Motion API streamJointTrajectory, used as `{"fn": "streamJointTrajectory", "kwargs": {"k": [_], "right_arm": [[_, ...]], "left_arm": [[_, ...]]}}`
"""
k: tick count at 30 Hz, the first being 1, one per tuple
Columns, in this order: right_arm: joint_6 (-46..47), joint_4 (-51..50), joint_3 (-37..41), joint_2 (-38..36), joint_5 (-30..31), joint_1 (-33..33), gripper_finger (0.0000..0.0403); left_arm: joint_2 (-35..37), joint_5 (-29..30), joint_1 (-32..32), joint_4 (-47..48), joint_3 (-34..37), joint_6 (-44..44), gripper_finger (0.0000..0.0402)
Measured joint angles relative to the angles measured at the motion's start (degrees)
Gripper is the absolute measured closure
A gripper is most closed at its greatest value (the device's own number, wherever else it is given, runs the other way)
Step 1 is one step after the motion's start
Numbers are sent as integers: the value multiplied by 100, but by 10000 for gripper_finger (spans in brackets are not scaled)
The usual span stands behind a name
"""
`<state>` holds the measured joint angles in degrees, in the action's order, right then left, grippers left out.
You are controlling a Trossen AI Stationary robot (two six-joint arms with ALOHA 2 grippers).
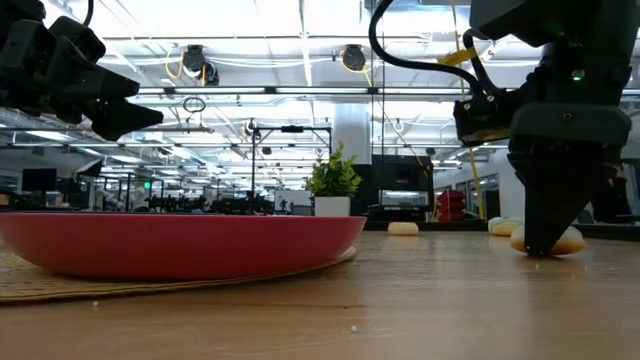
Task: Pick & Place donuts
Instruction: Put the small white donut into the pink plate
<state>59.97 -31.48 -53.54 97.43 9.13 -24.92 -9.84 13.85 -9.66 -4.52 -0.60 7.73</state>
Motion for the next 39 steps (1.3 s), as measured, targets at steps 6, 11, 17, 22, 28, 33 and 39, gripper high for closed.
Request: {"fn": "streamJointTrajectory", "kwargs": {"k": [6,11,17,22,28,33,39], "right_arm": [[-44,34,17,-163,-85,102,156],[-44,19,37,-597,-139,201,156],[-58,22,33,-805,111,203,156],[-60,-39,26,-752,10,198,156],[45,-26,24,-763,-36,88,156],[206,-24,22,-763,14,-81,156],[431,120,208,-770,152,-206,156]], "left_arm": [[0,1,-1,-2,0,0,36],[0,0,1,-2,0,0,36],[0,2,1,0,0,0,36],[0,0,0,0,0,0,36],[0,0,0,0,0,0,36],[0,0,-1,0,0,0,36],[1,1,-1,0,0,0,36]]}}
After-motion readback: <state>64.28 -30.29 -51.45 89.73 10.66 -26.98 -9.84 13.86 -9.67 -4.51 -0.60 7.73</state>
